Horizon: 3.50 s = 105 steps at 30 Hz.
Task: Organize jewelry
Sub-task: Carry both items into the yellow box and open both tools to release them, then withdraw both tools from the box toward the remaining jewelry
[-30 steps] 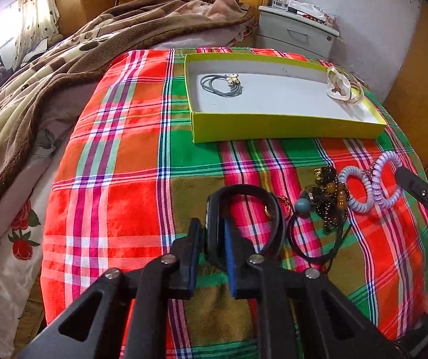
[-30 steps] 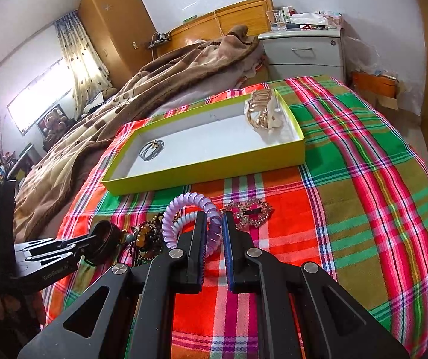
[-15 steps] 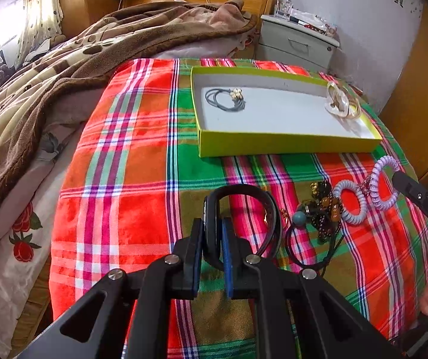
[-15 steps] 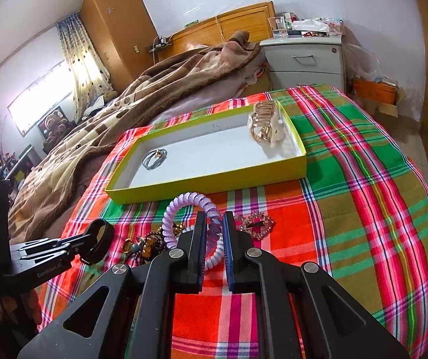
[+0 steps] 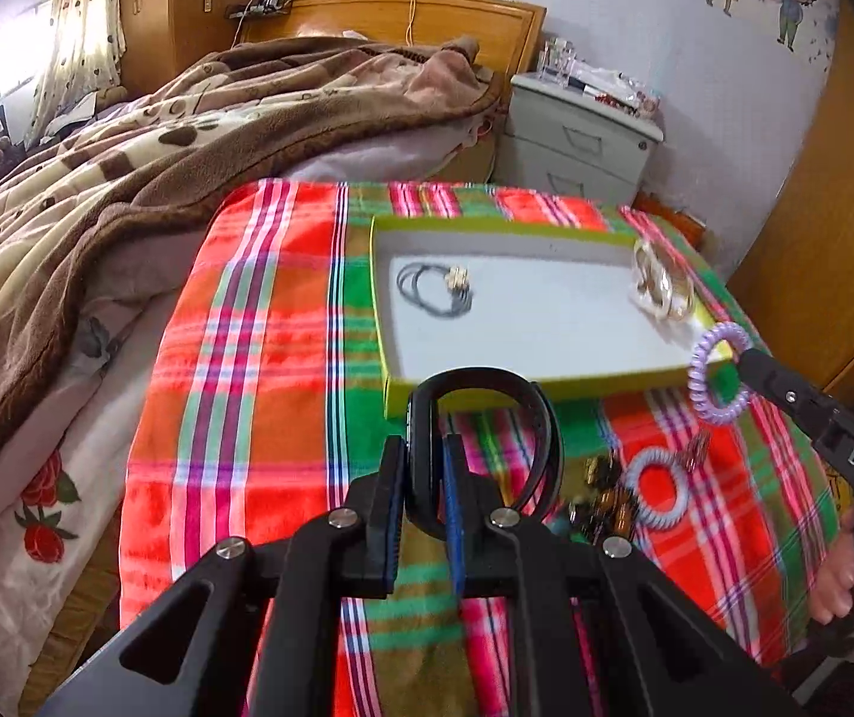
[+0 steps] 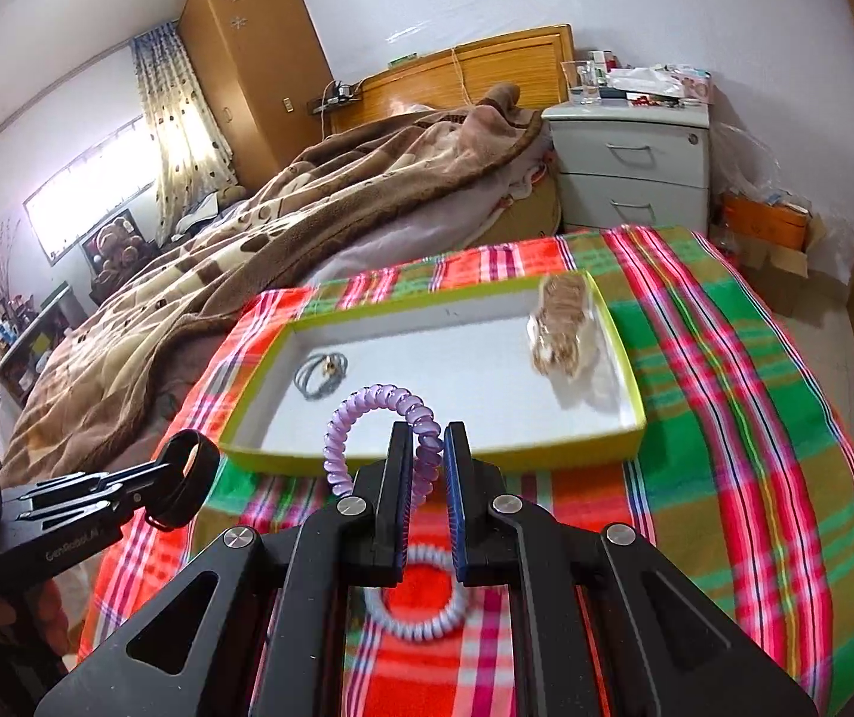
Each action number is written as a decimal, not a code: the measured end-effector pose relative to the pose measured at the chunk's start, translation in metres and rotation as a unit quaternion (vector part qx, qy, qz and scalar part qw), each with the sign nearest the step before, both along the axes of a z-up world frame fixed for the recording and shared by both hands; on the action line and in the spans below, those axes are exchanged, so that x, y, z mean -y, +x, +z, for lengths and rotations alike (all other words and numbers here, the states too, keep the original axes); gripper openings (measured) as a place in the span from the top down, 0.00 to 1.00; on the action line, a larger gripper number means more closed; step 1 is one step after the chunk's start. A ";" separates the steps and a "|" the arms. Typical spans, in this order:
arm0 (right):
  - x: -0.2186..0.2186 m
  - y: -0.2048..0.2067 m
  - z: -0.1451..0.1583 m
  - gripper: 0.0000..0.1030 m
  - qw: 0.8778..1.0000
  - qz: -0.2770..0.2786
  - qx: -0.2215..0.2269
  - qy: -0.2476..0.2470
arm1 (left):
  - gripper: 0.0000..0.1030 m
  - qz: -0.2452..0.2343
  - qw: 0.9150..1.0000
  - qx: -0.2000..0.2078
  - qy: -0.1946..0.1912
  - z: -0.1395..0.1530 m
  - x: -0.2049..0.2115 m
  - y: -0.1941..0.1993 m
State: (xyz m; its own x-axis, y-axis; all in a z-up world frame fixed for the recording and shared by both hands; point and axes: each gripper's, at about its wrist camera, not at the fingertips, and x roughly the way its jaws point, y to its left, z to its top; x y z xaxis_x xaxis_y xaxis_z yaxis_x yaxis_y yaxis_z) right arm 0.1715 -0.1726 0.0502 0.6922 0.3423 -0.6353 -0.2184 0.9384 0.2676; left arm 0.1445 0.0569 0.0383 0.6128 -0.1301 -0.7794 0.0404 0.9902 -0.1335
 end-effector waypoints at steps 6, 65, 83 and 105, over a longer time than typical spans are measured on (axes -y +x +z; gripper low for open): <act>-0.012 0.031 0.005 0.89 1.000 0.009 -0.001 -0.014 | 0.88 -0.007 1.000 0.006 -0.008 0.005 0.003 0.024; -0.067 0.167 -0.060 0.86 0.988 0.042 -0.131 -0.068 | 0.83 -0.008 0.998 -0.068 -0.005 -0.046 0.021 0.104; -0.059 0.148 -0.036 0.70 0.993 0.041 -0.103 -0.046 | 0.62 -0.007 0.998 -0.050 -0.024 -0.030 0.019 0.094; -0.004 0.026 -0.012 0.69 0.998 0.021 -0.057 -0.018 | 0.59 -0.013 0.995 -0.018 -0.093 -0.014 -0.001 0.011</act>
